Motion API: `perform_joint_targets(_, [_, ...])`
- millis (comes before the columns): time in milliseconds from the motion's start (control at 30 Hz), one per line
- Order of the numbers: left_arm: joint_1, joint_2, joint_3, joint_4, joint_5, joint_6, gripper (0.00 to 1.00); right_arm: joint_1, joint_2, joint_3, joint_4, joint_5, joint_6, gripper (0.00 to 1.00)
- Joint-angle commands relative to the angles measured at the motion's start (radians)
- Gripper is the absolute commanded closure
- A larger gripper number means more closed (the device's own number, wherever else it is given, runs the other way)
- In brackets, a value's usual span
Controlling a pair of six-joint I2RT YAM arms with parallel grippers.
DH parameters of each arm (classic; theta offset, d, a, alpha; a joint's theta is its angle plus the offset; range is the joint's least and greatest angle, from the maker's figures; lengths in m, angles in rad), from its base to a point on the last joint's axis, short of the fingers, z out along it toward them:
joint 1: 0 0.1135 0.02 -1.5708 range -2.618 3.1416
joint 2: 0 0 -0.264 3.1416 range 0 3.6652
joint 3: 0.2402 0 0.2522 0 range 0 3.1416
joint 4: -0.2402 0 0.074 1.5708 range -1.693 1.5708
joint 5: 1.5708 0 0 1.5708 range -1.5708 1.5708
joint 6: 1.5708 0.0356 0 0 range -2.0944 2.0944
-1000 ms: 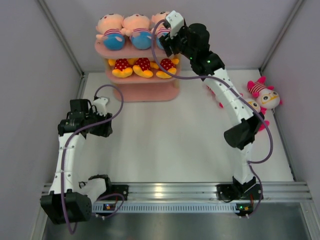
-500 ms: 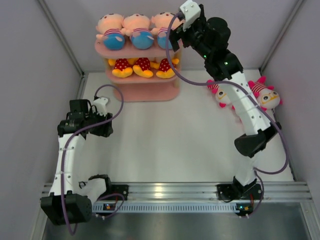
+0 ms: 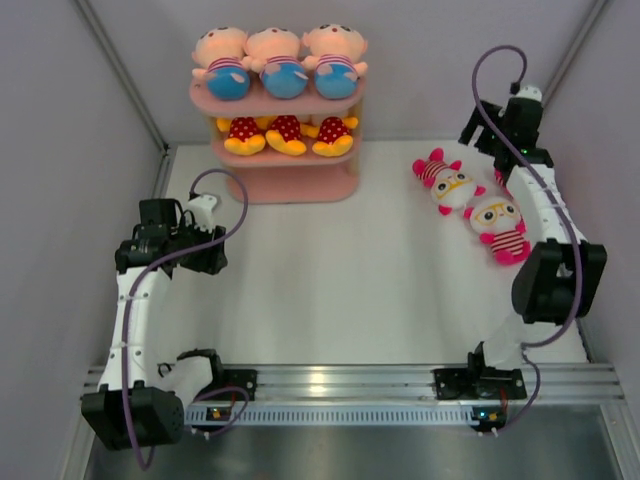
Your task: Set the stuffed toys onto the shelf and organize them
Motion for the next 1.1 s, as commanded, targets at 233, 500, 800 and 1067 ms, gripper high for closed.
perform_joint_targets(233, [0.011, 0.034, -0.006, 0.034, -0.006, 0.006, 0.41, -0.059, 0.467, 0.109, -0.040, -0.167, 0.228, 0.12])
perform_joint_targets(500, [0.011, 0.048, -0.010, 0.033, 0.046, 0.026, 0.41, -0.031, 0.409, 0.007, 0.018, -0.303, 0.182, 0.78])
perform_joint_targets(800, [-0.018, -0.010, 0.092, -0.122, 0.147, 0.426, 0.40, 0.029, 0.026, -0.076, -0.388, -0.565, -0.171, 0.96])
perform_joint_targets(1067, [-0.021, -0.193, 0.057, -0.124, 0.312, 1.009, 0.29, 0.462, -0.110, -0.168, -0.398, -0.691, -0.256, 0.95])
